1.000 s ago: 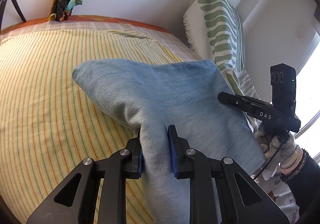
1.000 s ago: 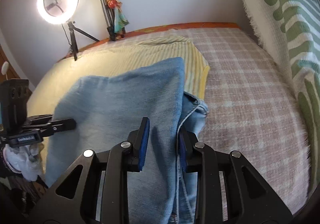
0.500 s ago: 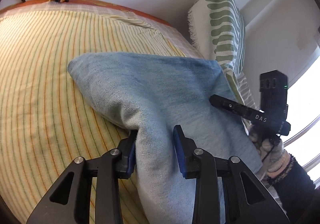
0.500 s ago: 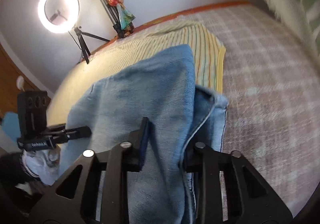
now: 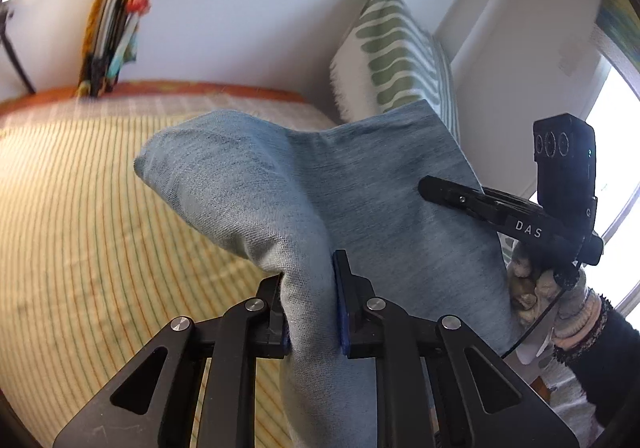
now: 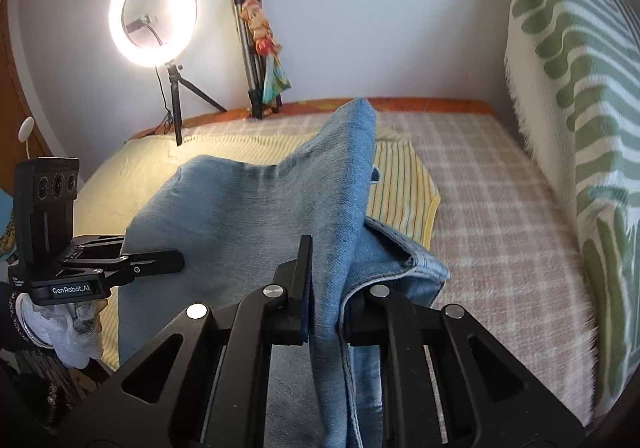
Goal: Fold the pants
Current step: 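Carry the jeans stack with both grippers toward the pillow end of the bed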
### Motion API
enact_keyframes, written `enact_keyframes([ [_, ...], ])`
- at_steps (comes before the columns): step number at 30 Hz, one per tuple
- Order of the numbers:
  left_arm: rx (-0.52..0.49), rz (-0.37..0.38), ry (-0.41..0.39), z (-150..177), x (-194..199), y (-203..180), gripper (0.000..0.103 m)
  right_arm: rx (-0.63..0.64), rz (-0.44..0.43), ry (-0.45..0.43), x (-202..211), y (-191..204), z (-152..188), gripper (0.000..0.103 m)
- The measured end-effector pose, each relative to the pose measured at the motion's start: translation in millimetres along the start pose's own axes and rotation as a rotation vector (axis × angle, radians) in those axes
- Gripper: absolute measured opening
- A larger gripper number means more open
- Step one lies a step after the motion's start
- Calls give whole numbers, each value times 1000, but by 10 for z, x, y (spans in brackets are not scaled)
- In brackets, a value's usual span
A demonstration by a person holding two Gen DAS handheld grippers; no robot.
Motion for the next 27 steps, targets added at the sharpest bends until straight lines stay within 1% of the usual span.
enact_keyframes([
  [5,-37,24,-38,-242,94,-129,15,21,34,-51,223,12,-280,12],
  [10,-77,19,-61,-522,91,-149,15,32,57,-87,238,-76,-583,12],
  [15,-88,5,-85,-869,-6,-45,15,42,74,-106,40,-182,-935,12],
  [22,-118,-24,-119,-1421,-263,161,15,52,98,-122,-428,-385,-1504,12],
  [27,-133,-45,-135,-1786,-490,338,15,47,107,-134,-765,-597,-1834,12],
])
Point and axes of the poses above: each gripper's, at about its wrist camera, not at the fingertips, and x roughly against the way its jaws point, y to its left, z to its underside, the point moved 6 cm from there along -x, roughly the way its jaws point, and after that the axes turned 7 degrees about x, right-handed, at the moved point
